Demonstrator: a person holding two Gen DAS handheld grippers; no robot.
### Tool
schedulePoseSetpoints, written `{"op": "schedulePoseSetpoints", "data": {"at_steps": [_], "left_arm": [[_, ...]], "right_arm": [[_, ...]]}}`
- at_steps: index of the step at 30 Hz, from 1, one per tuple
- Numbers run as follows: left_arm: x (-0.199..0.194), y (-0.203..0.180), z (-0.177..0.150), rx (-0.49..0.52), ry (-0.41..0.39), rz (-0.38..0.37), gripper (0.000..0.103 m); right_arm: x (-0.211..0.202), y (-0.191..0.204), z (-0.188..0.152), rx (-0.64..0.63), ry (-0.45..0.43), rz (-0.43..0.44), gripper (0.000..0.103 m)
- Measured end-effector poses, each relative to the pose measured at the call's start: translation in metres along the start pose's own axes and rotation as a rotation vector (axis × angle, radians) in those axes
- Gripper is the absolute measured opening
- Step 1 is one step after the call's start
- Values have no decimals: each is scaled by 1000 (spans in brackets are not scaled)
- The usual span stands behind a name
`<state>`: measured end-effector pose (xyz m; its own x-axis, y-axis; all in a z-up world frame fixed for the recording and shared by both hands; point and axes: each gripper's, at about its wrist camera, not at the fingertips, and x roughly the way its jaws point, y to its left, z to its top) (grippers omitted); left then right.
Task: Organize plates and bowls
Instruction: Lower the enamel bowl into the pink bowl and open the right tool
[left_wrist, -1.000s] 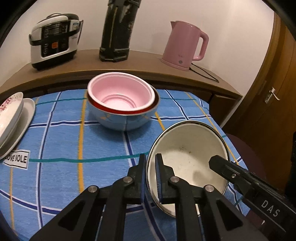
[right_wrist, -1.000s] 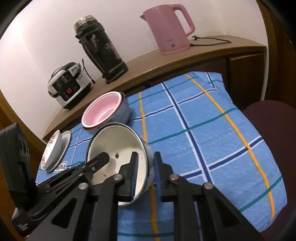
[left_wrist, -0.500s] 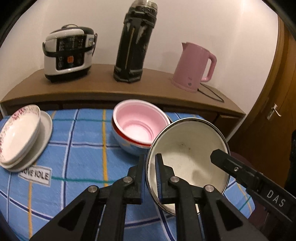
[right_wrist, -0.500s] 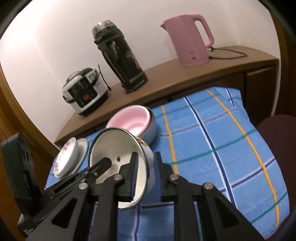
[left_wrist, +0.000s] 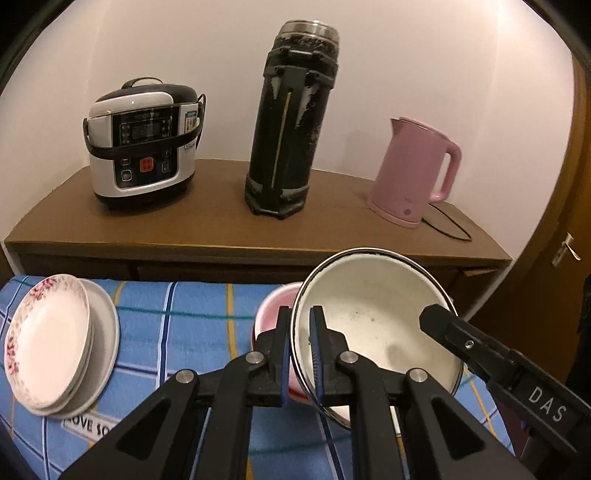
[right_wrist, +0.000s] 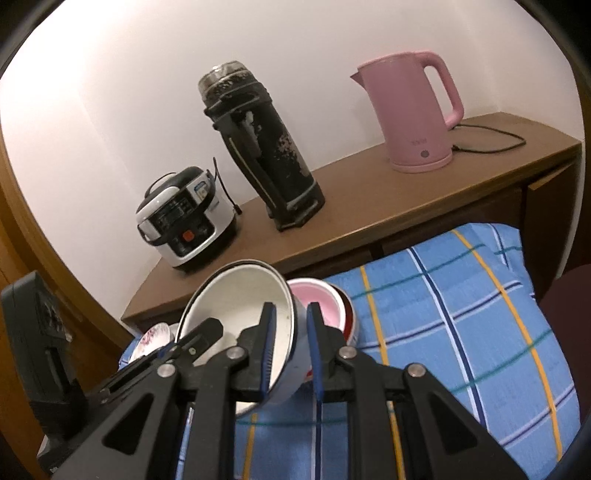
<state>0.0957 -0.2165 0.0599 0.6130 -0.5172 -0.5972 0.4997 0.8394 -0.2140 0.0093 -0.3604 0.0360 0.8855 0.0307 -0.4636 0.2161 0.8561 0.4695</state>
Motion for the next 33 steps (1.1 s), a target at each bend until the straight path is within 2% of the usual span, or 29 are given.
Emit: {"op": "schedulePoseSetpoints", "data": {"at_steps": [6, 14, 20, 25, 29, 31, 33], "left_arm": [[28, 8, 7, -14, 37, 34, 11], [57, 15, 3, -13, 97, 69, 11], [66, 16, -1, -4, 115, 84, 11], [68, 14, -2, 23, 92, 104, 11], [68, 12, -3, 32, 82, 81, 12], [67, 8, -4, 53, 69, 84, 14], [63, 6, -4, 71, 42, 103, 25]], "right_arm": [[29, -8, 11, 44, 15, 8, 17], [61, -21, 5, 72, 77, -15, 17], [70, -23, 0, 63, 97, -35, 17], [72, -19, -2, 29, 83, -51, 19], [69, -19, -4, -12, 15, -99, 19], [70, -24, -6, 2, -2, -91, 19], [71, -29, -9, 23, -14, -74, 19]]}}
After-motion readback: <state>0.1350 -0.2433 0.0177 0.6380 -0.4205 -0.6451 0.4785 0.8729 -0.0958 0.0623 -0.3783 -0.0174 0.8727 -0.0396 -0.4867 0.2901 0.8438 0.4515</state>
